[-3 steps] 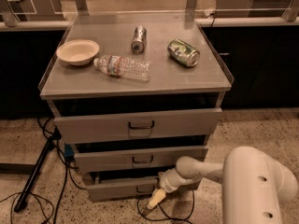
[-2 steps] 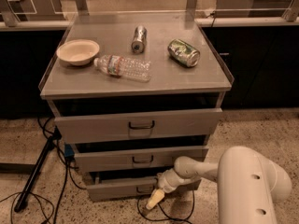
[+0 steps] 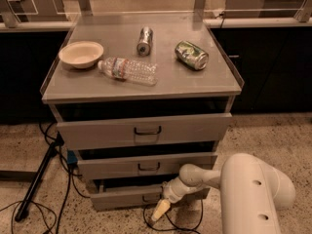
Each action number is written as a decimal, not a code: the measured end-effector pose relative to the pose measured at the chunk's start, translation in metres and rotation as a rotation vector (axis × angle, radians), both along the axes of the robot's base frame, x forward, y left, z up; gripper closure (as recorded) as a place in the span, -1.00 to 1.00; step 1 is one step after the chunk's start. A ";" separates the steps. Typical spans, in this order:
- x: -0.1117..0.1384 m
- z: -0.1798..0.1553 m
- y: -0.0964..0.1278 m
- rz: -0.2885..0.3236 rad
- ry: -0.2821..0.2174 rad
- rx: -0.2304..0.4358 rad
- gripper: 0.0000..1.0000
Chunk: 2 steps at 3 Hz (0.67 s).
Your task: Open bottom drawer
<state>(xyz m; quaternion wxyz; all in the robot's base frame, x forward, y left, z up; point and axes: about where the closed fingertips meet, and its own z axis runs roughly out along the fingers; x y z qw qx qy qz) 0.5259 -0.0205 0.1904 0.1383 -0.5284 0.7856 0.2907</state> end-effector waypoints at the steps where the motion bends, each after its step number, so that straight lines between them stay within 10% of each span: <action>1: -0.025 0.005 -0.004 0.031 0.043 0.019 -1.00; 2: -0.049 0.034 -0.013 0.047 0.063 0.063 -1.00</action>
Offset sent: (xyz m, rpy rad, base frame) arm -0.0951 -0.0391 0.0745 0.1188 0.1042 0.0586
